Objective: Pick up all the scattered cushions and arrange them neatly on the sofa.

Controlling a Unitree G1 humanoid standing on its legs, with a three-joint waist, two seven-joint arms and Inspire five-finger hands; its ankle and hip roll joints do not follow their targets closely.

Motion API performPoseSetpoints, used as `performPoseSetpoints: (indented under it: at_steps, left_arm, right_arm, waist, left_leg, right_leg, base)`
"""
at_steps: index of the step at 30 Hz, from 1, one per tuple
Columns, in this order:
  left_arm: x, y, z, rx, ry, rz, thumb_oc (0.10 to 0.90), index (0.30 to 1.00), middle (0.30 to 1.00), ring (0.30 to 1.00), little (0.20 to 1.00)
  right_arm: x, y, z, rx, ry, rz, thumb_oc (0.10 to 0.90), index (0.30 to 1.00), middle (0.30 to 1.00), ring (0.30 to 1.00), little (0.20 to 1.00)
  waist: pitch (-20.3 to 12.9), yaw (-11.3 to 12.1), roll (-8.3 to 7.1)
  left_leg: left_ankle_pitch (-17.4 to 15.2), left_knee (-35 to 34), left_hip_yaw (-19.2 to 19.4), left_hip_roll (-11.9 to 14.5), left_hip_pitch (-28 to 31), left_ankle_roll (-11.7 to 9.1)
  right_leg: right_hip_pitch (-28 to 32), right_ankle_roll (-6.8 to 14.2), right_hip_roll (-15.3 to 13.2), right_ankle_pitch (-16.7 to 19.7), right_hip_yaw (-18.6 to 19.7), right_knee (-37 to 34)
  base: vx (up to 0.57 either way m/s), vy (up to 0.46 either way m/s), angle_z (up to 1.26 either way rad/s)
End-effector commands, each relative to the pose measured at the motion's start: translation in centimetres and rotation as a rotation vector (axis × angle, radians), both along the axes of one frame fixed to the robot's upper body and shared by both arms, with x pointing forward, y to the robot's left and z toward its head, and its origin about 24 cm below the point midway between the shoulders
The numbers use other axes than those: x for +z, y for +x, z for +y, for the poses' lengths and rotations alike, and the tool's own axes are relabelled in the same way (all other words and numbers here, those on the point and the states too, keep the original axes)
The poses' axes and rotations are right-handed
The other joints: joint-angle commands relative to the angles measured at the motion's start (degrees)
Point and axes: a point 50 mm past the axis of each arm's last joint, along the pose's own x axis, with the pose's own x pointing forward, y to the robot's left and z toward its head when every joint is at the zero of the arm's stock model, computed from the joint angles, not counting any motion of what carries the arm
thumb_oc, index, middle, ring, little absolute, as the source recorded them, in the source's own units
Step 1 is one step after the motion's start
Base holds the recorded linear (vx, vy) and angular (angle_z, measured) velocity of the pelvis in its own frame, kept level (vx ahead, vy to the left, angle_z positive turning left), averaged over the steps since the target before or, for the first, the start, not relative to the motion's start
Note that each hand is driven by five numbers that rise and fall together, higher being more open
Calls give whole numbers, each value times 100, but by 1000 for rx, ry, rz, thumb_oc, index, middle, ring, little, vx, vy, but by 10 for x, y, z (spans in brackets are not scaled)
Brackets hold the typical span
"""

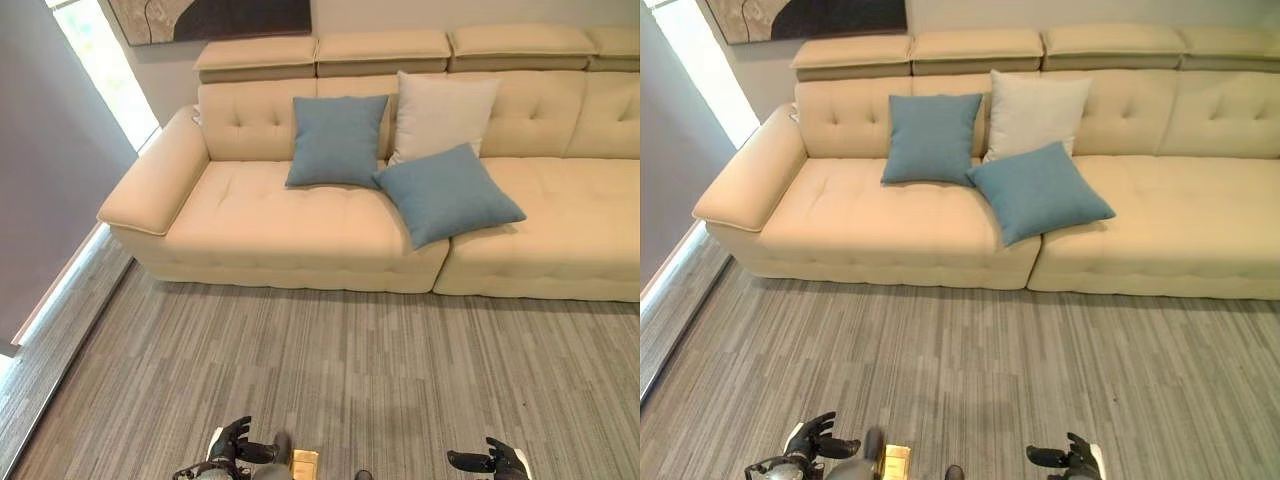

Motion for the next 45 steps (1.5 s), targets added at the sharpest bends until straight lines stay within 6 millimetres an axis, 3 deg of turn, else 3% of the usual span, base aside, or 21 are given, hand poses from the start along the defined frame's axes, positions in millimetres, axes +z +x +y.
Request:
performPoseSetpoints:
  at_steps: [1,4,5,6,7,8,9,10,14,16,20,23,26,29,31,33,34,38,39,40,45]
  left_arm:
    - [-1,-18,17,-10,64,29,800,900,900,900,900]
    - [-5,-35,22,-53,105,105,800,900,900,900,900]
    - [-6,-38,25,-69,124,124,800,900,900,900,900]
    - [-6,-38,25,-69,124,124,800,900,900,900,900]
    - [-5,-38,24,-83,128,118,800,900,900,900,900]
    - [-5,-37,26,-88,132,113,800,900,900,900,900]
    - [-3,-35,30,-85,152,105,800,900,900,900,900]
    - [0,-29,36,-97,164,87,800,900,900,900,900]
    - [3,-22,39,-106,174,61,800,900,900,900,900]
    - [6,-13,37,-121,181,32,800,900,900,900,900]
    - [8,0,27,-149,173,-7,800,900,900,900,900]
    - [6,0,21,-155,159,-12,800,900,900,900,900]
    - [1,-9,17,-137,146,24,800,900,900,900,900]
    - [-1,-13,14,-130,137,39,800,900,900,900,900]
    - [3,-4,17,-98,132,-2,800,900,900,900,900]
    - [3,-4,17,-98,133,-2,800,900,900,900,900]
    - [8,6,19,-87,144,-44,800,900,900,900,900]
    - [8,0,22,-44,139,-47,800,900,900,900,900]
    - [8,-2,23,-28,138,-46,800,900,900,900,900]
    - [7,-7,25,-8,147,-36,800,900,900,900,900]
    - [0,-29,33,-8,179,58,800,900,900,900,900]
  right_arm:
    - [8,4,-10,30,-58,-46,800,900,900,900,900]
    - [3,3,1,29,-19,-50,800,900,900,900,900]
    - [4,8,4,32,-4,-68,800,900,900,900,900]
    - [4,8,4,32,-5,-68,800,900,900,900,900]
    - [6,20,13,42,40,-129,800,900,900,900,900]
    - [3,13,20,75,77,-124,800,900,900,900,900]
    - [18,30,24,145,50,-237,800,900,900,900,900]
    - [13,18,29,133,111,-229,800,900,900,900,900]
    - [12,10,30,128,121,-228,800,900,900,900,900]
    - [11,4,26,97,117,-217,800,900,900,900,900]
    - [7,-6,23,31,124,-197,800,900,900,900,900]
    - [5,-12,19,-3,125,-181,800,900,900,900,900]
    - [2,-25,14,-59,126,-152,800,900,900,900,900]
    - [3,-24,9,-48,102,-142,800,900,900,900,900]
    - [13,-5,9,-1,87,-224,800,900,900,900,900]
    - [13,-5,9,-1,87,-224,800,900,900,900,900]
    - [21,9,7,61,55,-258,800,900,900,900,900]
    - [38,35,3,136,17,-347,800,900,900,900,900]
    - [42,41,1,139,7,-374,800,900,900,900,900]
    - [52,53,3,152,-1,-440,800,900,900,900,900]
    - [60,65,14,209,8,-494,800,900,900,900,900]
  waist:
    - [-87,198,46]
    - [-269,224,-91]
    - [-248,183,-104]
    - [-260,193,-90]
    - [-250,173,-30]
    - [-197,84,27]
    - [-99,-62,83]
    - [48,-254,185]
    - [188,-467,200]
    - [277,-694,172]
    - [332,-1014,101]
    - [314,-1168,123]
    - [151,-1238,110]
    - [59,-1168,136]
    - [144,-934,-154]
    - [147,-937,-142]
    - [211,-727,-298]
    - [117,-347,-286]
    - [106,-264,-220]
    - [116,-79,-101]
    - [0,38,-51]
  left_leg:
    - [254,311,-61,-140,-321,298]
    - [-36,718,119,-409,-339,504]
    - [-246,746,365,-571,-87,696]
    - [-238,744,368,-552,-102,693]
    - [-311,725,429,-603,48,770]
    - [-388,674,483,-641,267,832]
    - [-467,602,525,-647,505,879]
    - [-599,552,489,-638,802,925]
    - [-801,541,375,-713,1104,924]
    - [-1095,577,316,-765,1394,868]
    - [-1528,561,199,-812,1983,719]
    - [-1586,555,104,-762,2270,659]
    - [-1721,752,-24,-678,2508,555]
    - [-939,1870,-38,-354,2179,180]
    - [-142,3688,-44,-162,1374,155]
    - [-166,3733,-52,-147,1351,153]
    - [-331,3956,266,27,875,243]
    - [-664,2510,440,-7,340,368]
    - [-586,1714,360,42,317,334]
    - [-36,707,30,273,2,228]
    - [155,275,121,275,62,128]
  right_leg:
    - [278,884,-323,-592,856,986]
    - [255,1128,-616,-215,1016,1402]
    - [-154,1367,-873,717,980,2388]
    - [-170,1364,-856,736,989,2378]
    - [-318,1382,-936,1035,878,2762]
    - [-556,1385,-1029,1278,745,3157]
    - [-836,1362,-1075,1419,672,3479]
    - [-1306,1269,-985,1271,503,3652]
    - [-1637,1187,-980,946,295,3433]
    - [-1901,1160,-1010,743,107,2674]
    - [-2363,1341,-1267,1136,-104,1093]
    - [-2456,1417,-1258,1321,68,1003]
    - [-2362,1306,-981,1277,397,1272]
    - [-2052,1017,-672,966,325,1415]
    - [-1645,673,-581,636,333,1416]
    - [-1651,671,-568,632,325,1426]
    - [-1374,598,-605,414,228,1473]
    - [-906,730,-571,96,141,1318]
    - [-792,794,-544,1,153,1258]
    - [-549,843,-481,-118,239,1159]
    - [48,1063,-642,-365,378,1032]
  base:
    - [451,209,-41]
    - [374,228,-44]
    - [272,234,-37]
    - [274,252,-55]
    - [208,193,-36]
    - [297,286,-31]
    - [343,297,-6]
    - [250,198,3]
    - [266,58,-7]
    - [377,-50,6]
    - [509,-157,14]
    - [284,-106,7]
    - [431,-193,34]
    - [314,-271,2]
    - [293,-405,0]
    - [210,-200,-5]
    - [348,-205,1]
    - [423,-22,35]
    - [507,218,20]
    - [403,176,4]
    - [397,223,-17]
